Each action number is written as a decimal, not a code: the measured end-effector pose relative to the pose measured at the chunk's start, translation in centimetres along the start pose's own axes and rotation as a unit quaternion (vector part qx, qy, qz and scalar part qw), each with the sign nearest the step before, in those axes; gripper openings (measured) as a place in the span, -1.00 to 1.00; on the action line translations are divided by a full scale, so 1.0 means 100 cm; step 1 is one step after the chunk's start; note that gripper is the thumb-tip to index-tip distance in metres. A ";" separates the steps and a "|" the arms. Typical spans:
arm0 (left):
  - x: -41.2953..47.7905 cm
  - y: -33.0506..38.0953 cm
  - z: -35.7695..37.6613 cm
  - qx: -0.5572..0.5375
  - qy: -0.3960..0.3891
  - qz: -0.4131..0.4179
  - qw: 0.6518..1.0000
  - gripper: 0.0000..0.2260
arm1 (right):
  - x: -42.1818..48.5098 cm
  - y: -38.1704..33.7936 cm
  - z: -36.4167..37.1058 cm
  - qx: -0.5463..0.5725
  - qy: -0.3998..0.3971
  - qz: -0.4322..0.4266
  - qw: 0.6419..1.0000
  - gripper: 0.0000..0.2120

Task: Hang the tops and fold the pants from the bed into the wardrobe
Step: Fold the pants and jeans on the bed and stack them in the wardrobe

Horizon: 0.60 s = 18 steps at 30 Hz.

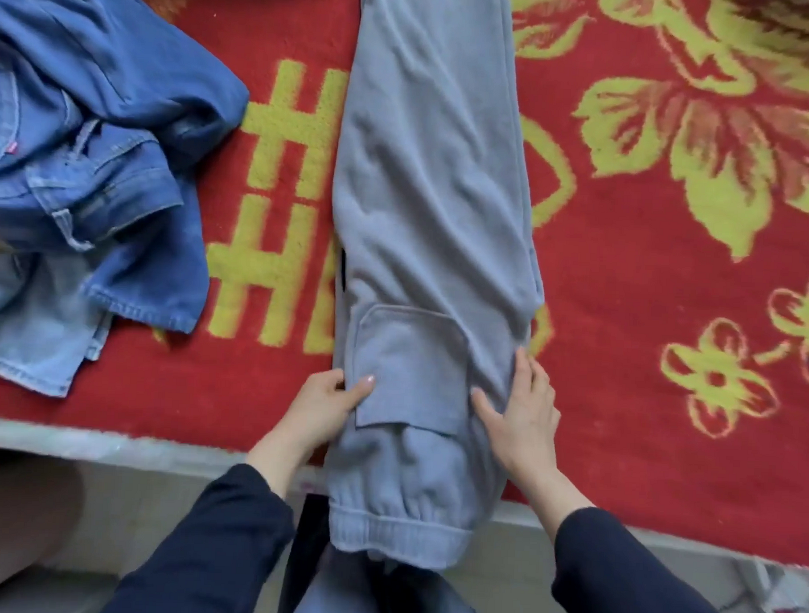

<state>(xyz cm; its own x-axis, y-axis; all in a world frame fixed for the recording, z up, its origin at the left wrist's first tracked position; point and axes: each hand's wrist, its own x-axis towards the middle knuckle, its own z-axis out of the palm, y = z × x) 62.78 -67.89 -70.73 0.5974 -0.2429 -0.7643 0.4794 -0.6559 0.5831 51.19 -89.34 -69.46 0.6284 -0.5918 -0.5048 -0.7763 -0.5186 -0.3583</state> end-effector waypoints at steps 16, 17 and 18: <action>-0.100 -0.086 0.071 -0.298 -0.007 -0.099 0.949 -0.73 | -0.088 0.065 0.025 0.324 -0.152 0.104 0.928 -0.95; -0.104 -0.085 0.072 -0.344 -0.016 -0.087 0.935 -0.72 | -0.090 0.067 0.022 0.339 -0.161 0.105 0.921 -0.94; -0.109 -0.085 0.073 -0.385 -0.025 -0.073 0.920 -0.67 | -0.093 0.069 0.020 0.354 -0.164 0.104 0.915 -0.93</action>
<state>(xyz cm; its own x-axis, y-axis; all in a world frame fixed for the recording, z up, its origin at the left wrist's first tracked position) 47.44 -64.87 -69.36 0.4698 -0.2374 -0.8502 0.8767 0.0126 0.4809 39.91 -86.20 -68.85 0.5054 -0.3542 -0.7868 -0.7879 0.1825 -0.5882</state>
